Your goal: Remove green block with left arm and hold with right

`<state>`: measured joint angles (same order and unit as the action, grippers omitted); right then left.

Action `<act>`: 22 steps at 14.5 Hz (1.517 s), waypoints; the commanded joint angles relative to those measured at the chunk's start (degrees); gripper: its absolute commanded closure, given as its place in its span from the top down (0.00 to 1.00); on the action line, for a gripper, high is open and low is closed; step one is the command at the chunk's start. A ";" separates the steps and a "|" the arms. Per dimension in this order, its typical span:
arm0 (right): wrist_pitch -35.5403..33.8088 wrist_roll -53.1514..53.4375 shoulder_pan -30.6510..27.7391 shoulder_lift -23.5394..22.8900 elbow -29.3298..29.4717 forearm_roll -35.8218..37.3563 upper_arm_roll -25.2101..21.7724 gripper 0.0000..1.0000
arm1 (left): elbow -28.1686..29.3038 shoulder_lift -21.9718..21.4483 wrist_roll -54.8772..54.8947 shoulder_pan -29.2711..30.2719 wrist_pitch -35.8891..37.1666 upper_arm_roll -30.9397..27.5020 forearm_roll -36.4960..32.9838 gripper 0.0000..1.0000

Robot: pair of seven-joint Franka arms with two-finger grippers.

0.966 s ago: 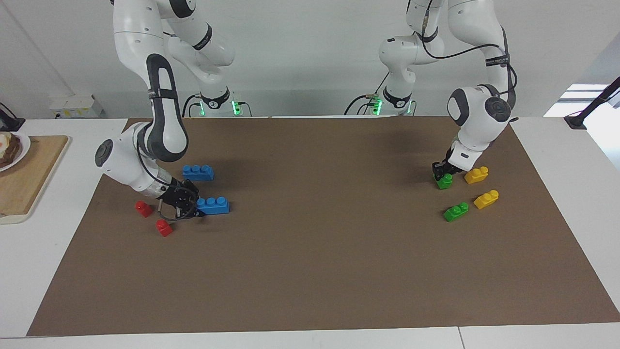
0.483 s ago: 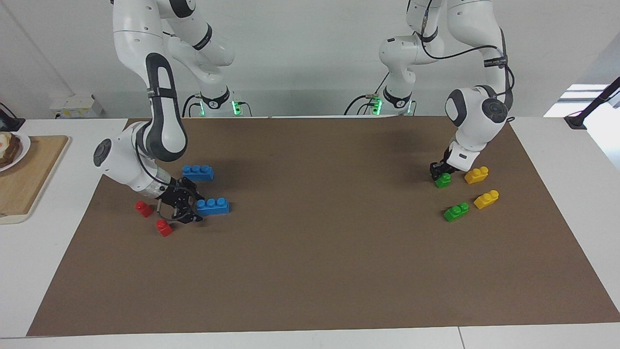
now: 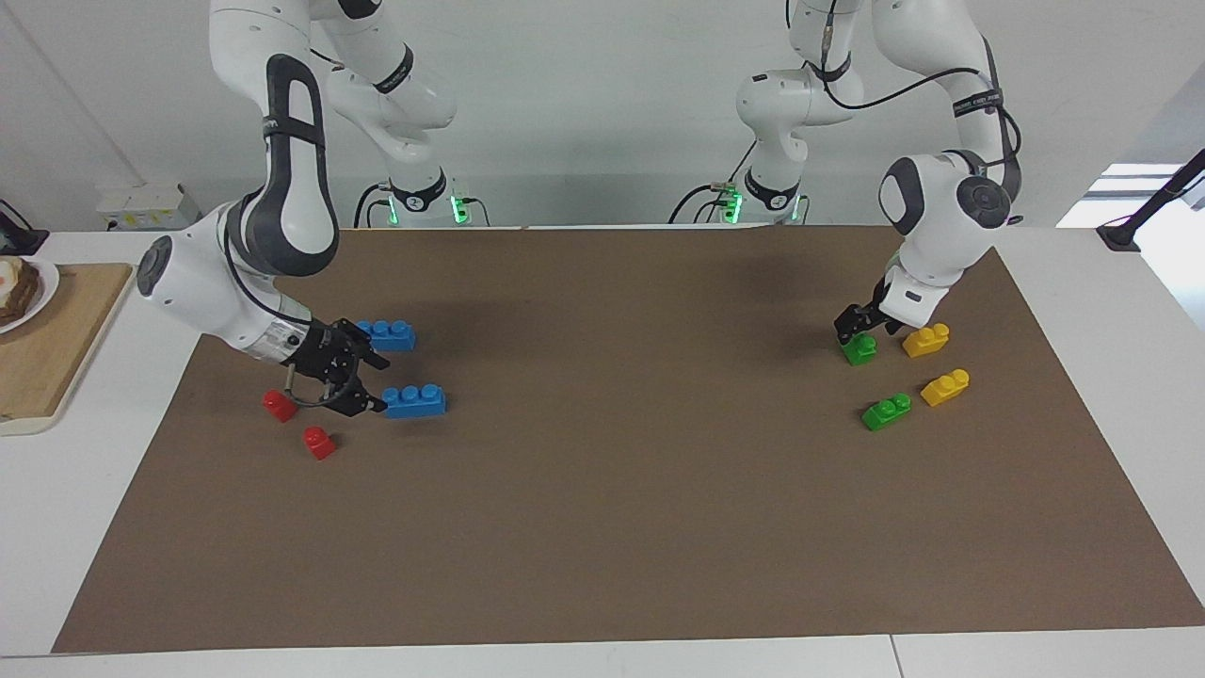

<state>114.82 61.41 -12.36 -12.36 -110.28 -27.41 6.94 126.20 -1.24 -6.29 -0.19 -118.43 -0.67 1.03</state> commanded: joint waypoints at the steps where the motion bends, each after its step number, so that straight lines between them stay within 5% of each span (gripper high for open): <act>1: -3.45 -0.67 -0.21 1.63 3.65 6.12 0.53 0.86 | -9.26 -0.52 -0.74 -0.69 10.13 -0.21 -1.03 1.00; 4: -7.66 -12.33 0.84 2.77 9.18 11.84 0.79 0.87 | -17.98 -0.61 -1.00 -0.69 18.74 0.93 -0.94 1.00; 8: -16.79 -41.32 2.42 4.96 17.62 21.59 0.97 0.97 | -26.85 -0.35 -1.18 -0.61 26.57 1.38 -1.03 1.00; 11: -20.85 -51.53 2.51 8.65 19.58 24.68 1.84 0.97 | -38.71 2.98 -1.18 -0.69 35.18 1.47 -1.73 1.00; 22: -25.87 -57.81 2.34 13.41 18.79 28.99 2.20 1.00 | -38.83 5.54 -0.39 -3.59 32.83 1.82 -1.91 1.00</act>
<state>89.48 4.83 -9.43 0.14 -90.65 0.11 8.61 88.67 3.00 -6.44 -2.48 -84.79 1.54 0.60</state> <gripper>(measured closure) 0.000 0.000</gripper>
